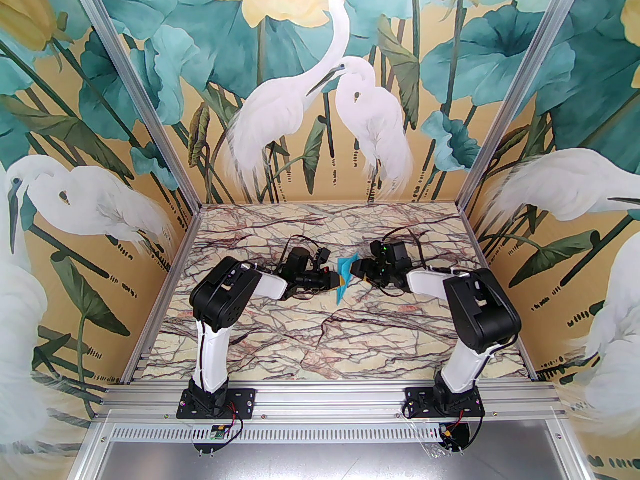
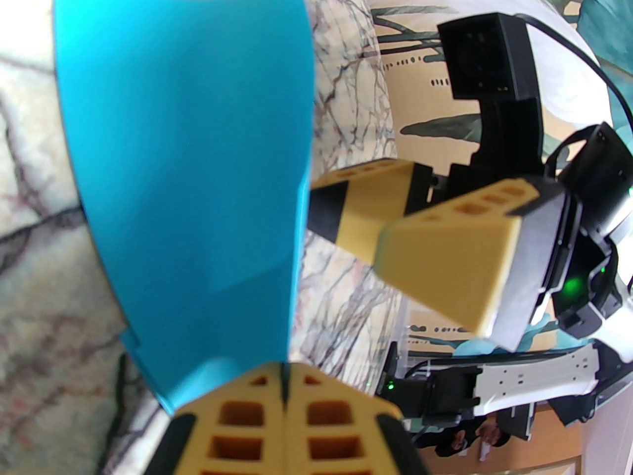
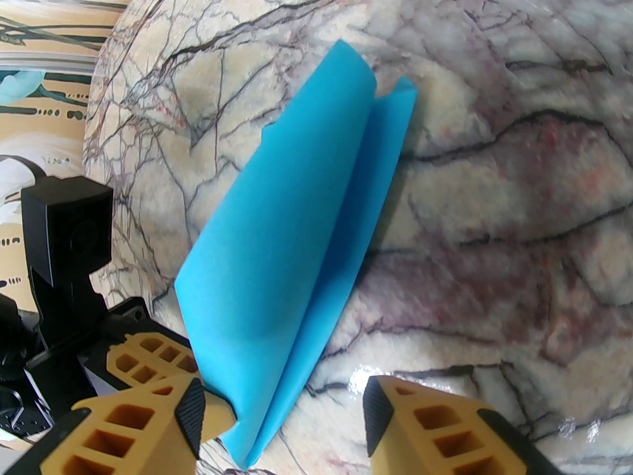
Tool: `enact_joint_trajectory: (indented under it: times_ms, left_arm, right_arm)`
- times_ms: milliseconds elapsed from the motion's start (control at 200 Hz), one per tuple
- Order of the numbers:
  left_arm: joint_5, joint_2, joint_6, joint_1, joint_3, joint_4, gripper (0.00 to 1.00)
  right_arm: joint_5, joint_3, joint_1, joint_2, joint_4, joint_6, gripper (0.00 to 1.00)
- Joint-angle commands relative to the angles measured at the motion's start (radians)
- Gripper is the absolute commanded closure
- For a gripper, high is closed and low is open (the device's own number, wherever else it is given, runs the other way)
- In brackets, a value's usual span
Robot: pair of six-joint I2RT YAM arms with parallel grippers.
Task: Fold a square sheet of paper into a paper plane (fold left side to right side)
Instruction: Fold the wing for the fifth time at the center of the table.
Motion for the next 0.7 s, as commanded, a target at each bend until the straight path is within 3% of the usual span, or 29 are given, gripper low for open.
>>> enact_joint_trajectory:
  times_ms: [0, 360, 695]
  left_arm:
    - [0.043, 0.039, -0.044, 0.013, -0.010, 0.078, 1.00]
    - [0.065, 0.078, -0.105, 0.031, -0.022, 0.158, 1.00]
    - [0.054, 0.093, -0.113, 0.034, -0.023, 0.165, 1.00]
  right_arm:
    - [0.046, 0.027, 0.011, 0.026, 0.004, 0.029, 0.39]
    - [0.087, 0.092, 0.036, 0.092, -0.006, 0.063, 0.41]
    - [0.114, 0.174, 0.058, 0.160, -0.095, 0.062, 0.49]
